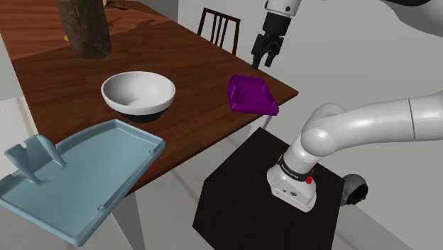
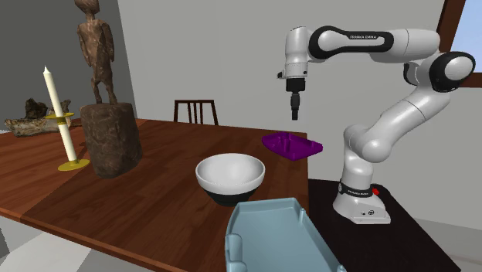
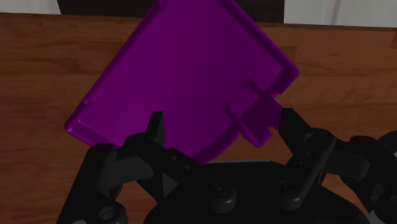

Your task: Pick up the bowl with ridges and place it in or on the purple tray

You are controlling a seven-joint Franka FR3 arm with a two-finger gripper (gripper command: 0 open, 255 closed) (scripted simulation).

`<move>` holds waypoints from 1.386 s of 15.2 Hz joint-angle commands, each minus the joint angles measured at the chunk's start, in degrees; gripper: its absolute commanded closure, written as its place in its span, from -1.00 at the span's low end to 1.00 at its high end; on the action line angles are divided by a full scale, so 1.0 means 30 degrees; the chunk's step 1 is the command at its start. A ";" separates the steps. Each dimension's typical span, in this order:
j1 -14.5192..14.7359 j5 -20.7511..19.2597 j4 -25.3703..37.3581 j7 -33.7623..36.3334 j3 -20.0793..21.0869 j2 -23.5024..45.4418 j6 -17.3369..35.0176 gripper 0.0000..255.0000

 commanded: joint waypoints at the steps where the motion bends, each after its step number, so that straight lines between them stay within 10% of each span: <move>1: 0.0000 0.0000 0.0000 0.0000 0.0000 0.0000 0.0000 -1.00; 21: 0.1906 0.3190 0.6228 0.7065 0.5738 1.0584 0.5856 -1.00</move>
